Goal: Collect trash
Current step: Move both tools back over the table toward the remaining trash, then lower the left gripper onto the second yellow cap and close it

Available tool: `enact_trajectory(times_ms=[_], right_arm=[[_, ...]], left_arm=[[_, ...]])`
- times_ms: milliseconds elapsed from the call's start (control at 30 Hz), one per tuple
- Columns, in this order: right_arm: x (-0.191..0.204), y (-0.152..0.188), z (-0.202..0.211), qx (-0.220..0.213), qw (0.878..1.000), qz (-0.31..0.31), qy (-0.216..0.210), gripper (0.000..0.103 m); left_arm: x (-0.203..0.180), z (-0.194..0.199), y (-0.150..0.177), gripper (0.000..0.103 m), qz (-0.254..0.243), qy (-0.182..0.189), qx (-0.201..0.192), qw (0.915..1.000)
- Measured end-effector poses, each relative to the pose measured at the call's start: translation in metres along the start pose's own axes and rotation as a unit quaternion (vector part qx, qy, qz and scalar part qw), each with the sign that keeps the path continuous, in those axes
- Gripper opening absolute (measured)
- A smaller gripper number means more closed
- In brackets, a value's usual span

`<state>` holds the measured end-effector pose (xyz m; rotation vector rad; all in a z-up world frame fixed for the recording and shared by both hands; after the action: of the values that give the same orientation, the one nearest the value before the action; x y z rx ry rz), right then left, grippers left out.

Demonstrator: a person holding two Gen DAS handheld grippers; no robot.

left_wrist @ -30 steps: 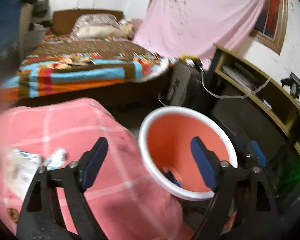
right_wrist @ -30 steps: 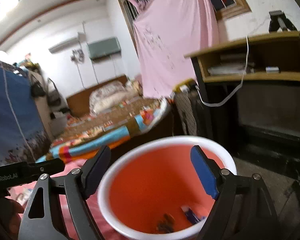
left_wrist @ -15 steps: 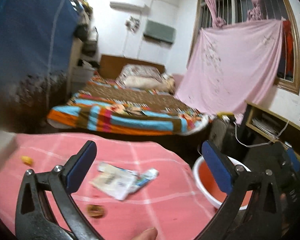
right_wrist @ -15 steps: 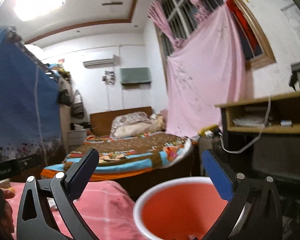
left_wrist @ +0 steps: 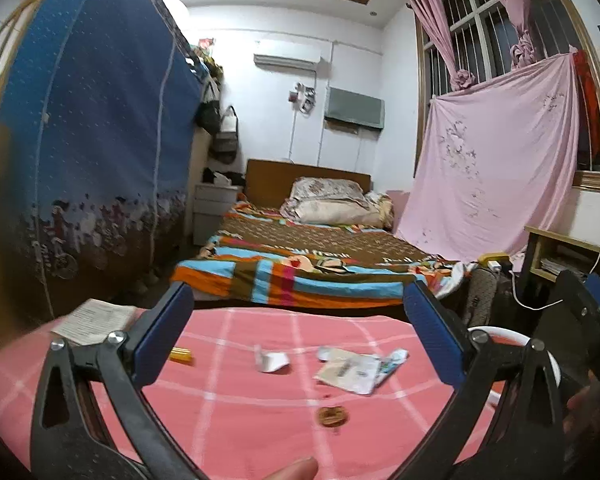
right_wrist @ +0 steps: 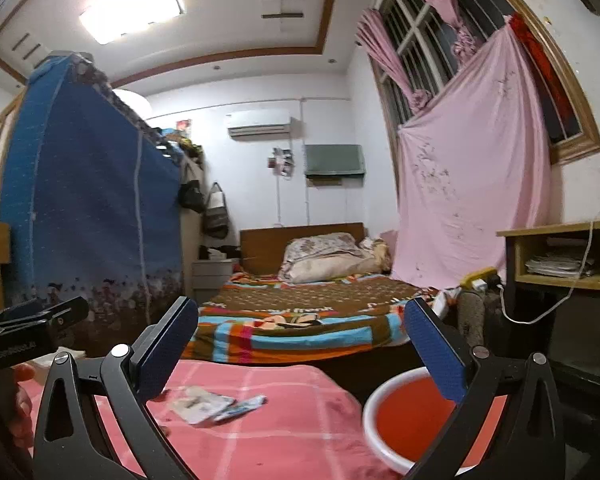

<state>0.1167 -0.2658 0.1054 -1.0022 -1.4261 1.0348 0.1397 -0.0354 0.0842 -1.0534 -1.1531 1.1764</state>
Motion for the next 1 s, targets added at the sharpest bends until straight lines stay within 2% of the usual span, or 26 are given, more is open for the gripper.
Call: enact_trajectory(times_ms=[233,433,667,833,1000], right_arm=[[0.024,0.015,0.001,-0.002,0.999,0.014,-0.031,0.103],[0.04,0.037,-0.016,0.049,0.997,0.038,-0.039,0.103],[0.053,0.041,-0.037,0.069,0.995,0.05,-0.056,0.103],[0.063,0.05,-0.073,0.115,0.99,0.037,-0.066,0.103],[0.07,0.058,-0.099,0.139,0.987,0.051,-0.062,0.103]], left_arm=[[0.019,0.014,0.017,0.087,-0.019,-0.027,-0.013,0.9994],[0.033,0.014,0.03,0.087,-0.036,-0.046,0.002,0.9983],[0.05,0.006,0.032,0.087,-0.03,-0.058,0.003,0.9979],[0.059,-0.012,0.031,0.087,-0.039,-0.063,0.004,0.9973],[0.071,-0.029,0.028,0.087,-0.028,-0.059,0.0,0.9979]])
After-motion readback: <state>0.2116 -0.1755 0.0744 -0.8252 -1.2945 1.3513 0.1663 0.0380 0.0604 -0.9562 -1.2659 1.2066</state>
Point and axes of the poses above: each gripper's, at about its wrist camera, not at the fingertips, and z roughly against the way its jaws point, x to its left, y to its underside, the point moved 3 cm from there along -z, roughly the way its jaws point, and after that the axes turned 13 degrees about -z, right-handed, at the moved point
